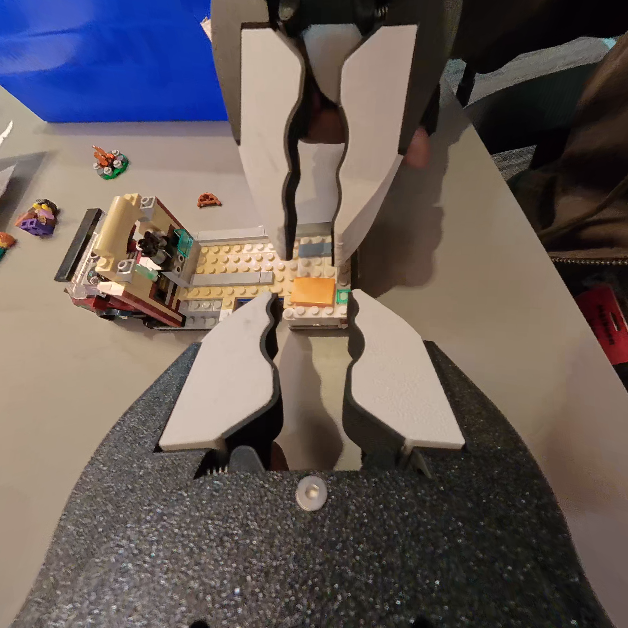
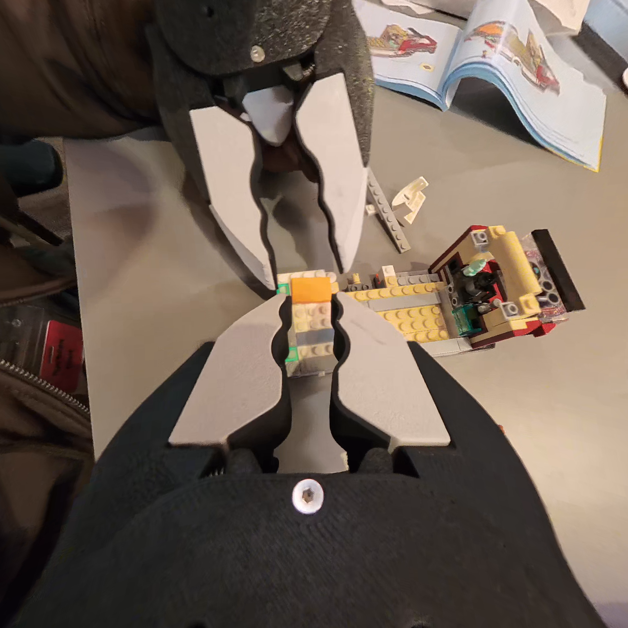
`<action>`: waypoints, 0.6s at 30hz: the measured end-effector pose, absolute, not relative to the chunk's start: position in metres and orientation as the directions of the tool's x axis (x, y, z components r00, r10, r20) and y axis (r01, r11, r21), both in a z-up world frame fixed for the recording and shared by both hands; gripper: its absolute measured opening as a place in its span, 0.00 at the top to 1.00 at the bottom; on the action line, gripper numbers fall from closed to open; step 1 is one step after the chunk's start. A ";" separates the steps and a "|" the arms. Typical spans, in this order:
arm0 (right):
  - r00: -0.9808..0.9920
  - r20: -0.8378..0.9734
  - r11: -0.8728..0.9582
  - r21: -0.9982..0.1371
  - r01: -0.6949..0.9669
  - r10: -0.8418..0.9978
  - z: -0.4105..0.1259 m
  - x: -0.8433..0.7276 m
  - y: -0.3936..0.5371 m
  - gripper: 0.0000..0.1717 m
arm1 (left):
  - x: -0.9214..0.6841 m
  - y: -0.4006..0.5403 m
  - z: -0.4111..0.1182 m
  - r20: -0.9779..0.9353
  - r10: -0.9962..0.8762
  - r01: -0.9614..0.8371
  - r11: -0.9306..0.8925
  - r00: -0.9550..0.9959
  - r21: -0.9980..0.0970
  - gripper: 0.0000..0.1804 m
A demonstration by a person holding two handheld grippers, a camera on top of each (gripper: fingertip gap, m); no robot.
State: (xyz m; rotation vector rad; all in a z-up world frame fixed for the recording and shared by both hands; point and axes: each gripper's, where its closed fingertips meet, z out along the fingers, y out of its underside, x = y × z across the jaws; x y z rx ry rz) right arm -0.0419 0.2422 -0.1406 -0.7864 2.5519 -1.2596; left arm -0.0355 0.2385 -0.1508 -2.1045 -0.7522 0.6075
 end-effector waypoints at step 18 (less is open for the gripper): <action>-0.811 -0.116 0.667 -0.642 -0.379 -0.573 -0.153 -0.033 0.229 0.85 | -0.031 0.235 -0.153 -0.074 0.707 0.375 -0.458 0.703 -0.806 0.83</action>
